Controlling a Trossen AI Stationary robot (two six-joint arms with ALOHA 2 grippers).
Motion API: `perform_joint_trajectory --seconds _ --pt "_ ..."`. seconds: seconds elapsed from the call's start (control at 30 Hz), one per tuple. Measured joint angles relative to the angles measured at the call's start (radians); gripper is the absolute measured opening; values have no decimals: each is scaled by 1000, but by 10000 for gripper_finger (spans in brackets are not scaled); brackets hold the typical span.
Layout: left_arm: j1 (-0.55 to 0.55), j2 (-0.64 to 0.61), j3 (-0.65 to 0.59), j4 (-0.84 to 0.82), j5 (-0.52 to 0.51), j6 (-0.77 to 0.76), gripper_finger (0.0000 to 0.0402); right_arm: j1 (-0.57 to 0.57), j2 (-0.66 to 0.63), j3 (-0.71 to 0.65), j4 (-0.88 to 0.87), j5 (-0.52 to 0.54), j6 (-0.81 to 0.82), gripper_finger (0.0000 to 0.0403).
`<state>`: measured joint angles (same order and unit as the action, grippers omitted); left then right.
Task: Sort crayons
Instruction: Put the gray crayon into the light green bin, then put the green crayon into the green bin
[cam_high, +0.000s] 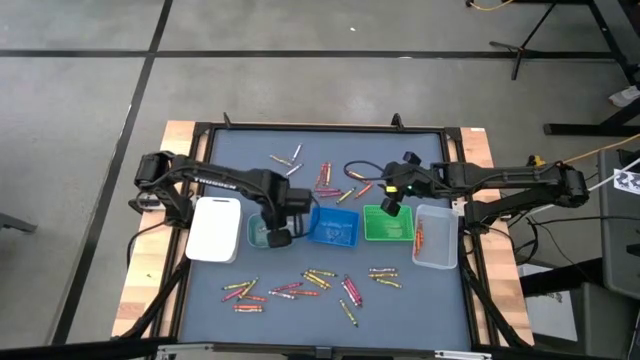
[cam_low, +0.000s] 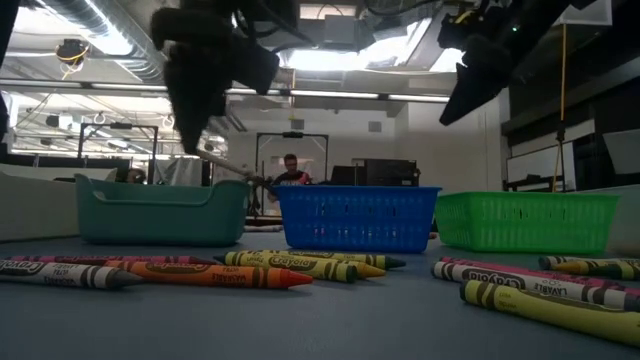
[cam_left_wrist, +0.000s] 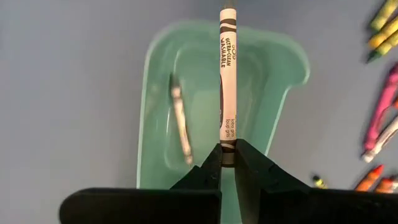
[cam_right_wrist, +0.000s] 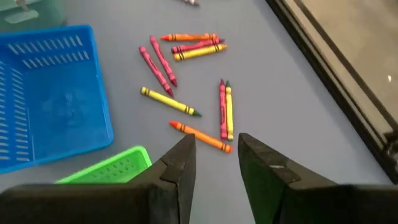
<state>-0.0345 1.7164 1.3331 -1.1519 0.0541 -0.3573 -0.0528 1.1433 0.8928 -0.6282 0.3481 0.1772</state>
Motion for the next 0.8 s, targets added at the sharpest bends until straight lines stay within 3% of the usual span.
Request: perform_joint_trajectory --seconds 0.47,0.8 --pt "-114 -1 0 -170 -131 -183 29 -3 67 0 208 3 -277 120" --pt "-127 -1 -2 -168 -222 -190 85 -151 227 0 306 -1 -346 120"
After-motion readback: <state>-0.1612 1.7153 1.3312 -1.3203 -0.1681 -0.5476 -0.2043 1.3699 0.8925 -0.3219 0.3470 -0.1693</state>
